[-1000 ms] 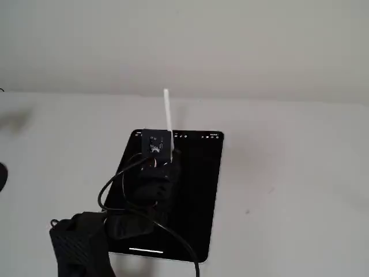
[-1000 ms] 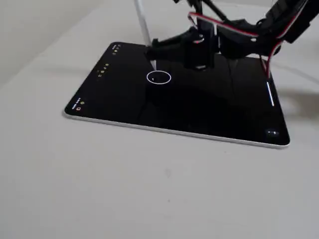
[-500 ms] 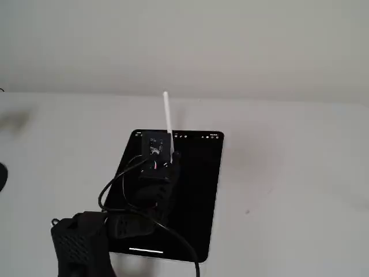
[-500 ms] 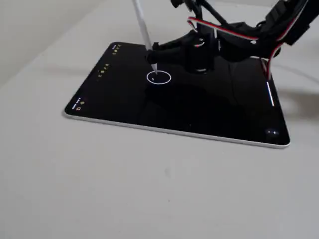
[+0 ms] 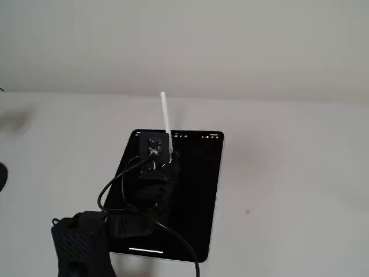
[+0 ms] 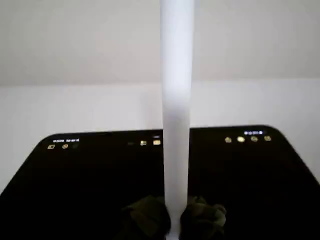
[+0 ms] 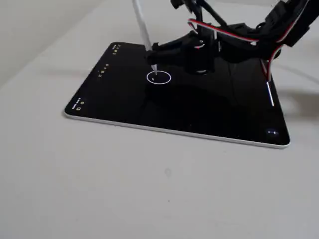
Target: Draw 2 dots in a circle representing the eyes of a stickman
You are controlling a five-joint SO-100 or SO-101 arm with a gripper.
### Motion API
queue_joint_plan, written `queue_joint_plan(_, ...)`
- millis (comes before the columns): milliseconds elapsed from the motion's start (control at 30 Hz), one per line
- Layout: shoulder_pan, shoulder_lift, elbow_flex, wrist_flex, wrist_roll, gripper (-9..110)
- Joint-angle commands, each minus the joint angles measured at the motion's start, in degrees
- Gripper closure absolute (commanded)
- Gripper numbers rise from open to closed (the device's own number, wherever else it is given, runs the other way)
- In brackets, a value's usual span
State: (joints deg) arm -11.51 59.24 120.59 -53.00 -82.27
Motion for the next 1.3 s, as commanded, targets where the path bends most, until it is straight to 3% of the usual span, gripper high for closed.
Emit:
queue_joint_plan(0,-0.97,0.26,-0.53,-1.32,-0.53,101)
queue_joint_plan(133,-0.7,2.72,0.18,-2.11,1.93,101)
queue_joint_plan(400,2.37,17.84,1.23,7.56,18.98,102)
queue_joint_plan(633,4.48,38.14,-0.97,31.82,42.45,102)
queue_joint_plan(900,8.0,59.5,-8.44,67.68,67.68,102)
queue_joint_plan(1133,7.65,75.23,-6.68,93.78,75.67,102)
queue_joint_plan(1267,6.33,86.92,0.44,99.93,76.29,102)
